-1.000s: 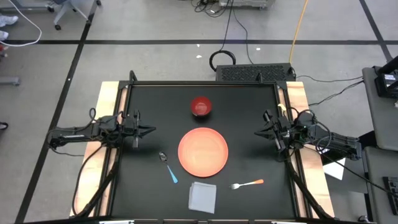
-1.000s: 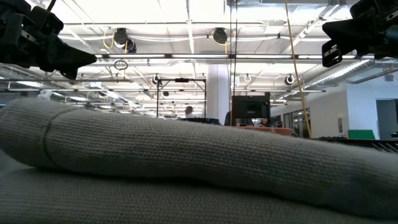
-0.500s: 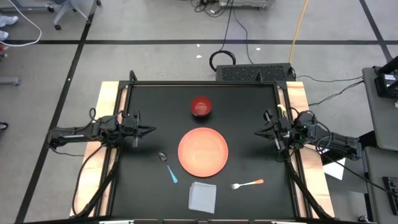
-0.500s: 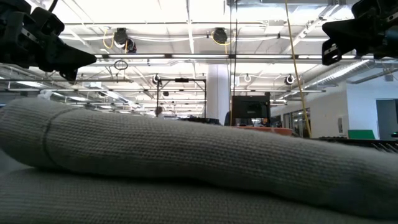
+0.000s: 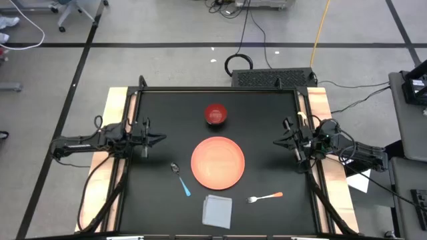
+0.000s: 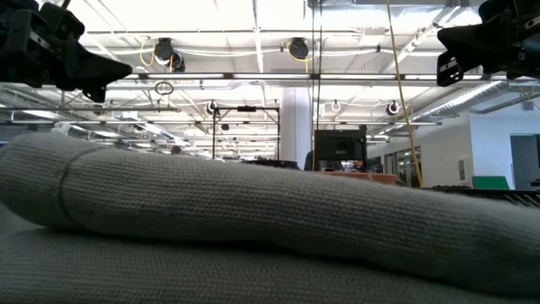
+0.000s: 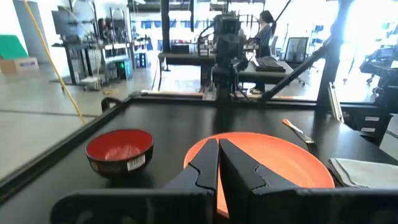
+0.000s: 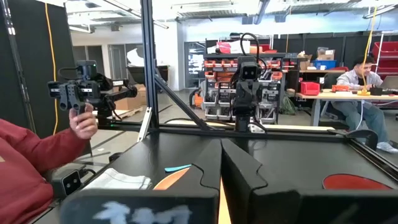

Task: Set table place
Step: Put the brown bowl on the orange plate

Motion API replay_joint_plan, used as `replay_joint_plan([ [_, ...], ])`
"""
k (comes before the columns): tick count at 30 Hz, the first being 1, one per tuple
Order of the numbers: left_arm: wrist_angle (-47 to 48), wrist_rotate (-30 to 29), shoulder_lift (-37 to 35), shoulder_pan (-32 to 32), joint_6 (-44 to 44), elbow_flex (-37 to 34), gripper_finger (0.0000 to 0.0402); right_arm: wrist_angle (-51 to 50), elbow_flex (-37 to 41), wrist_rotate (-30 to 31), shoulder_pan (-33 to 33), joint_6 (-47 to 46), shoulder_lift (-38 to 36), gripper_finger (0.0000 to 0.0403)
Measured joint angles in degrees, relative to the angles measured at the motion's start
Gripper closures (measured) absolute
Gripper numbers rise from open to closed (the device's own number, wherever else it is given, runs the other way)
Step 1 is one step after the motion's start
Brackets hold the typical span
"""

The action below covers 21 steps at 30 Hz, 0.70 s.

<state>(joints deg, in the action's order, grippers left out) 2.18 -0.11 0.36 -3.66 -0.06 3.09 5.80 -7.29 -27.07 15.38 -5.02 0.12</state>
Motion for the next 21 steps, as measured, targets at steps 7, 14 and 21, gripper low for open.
replay_joint_plan([
  [7,-1.58,0.0,0.0,0.0,-0.08,0.0,0.0382,-0.01,0.0,0.0,0.0,-2.73,0.0,0.0403],
  [14,-3.85,0.02,0.0,0.0,-0.48,0.02,0.0382,-0.06,0.0,0.0,0.01,-1.92,0.02,0.0403],
  [21,-1.8,2.51,0.02,0.02,-7.99,0.04,0.0382,-0.33,0.0,0.09,0.0,-1.16,0.09,0.0403],
])
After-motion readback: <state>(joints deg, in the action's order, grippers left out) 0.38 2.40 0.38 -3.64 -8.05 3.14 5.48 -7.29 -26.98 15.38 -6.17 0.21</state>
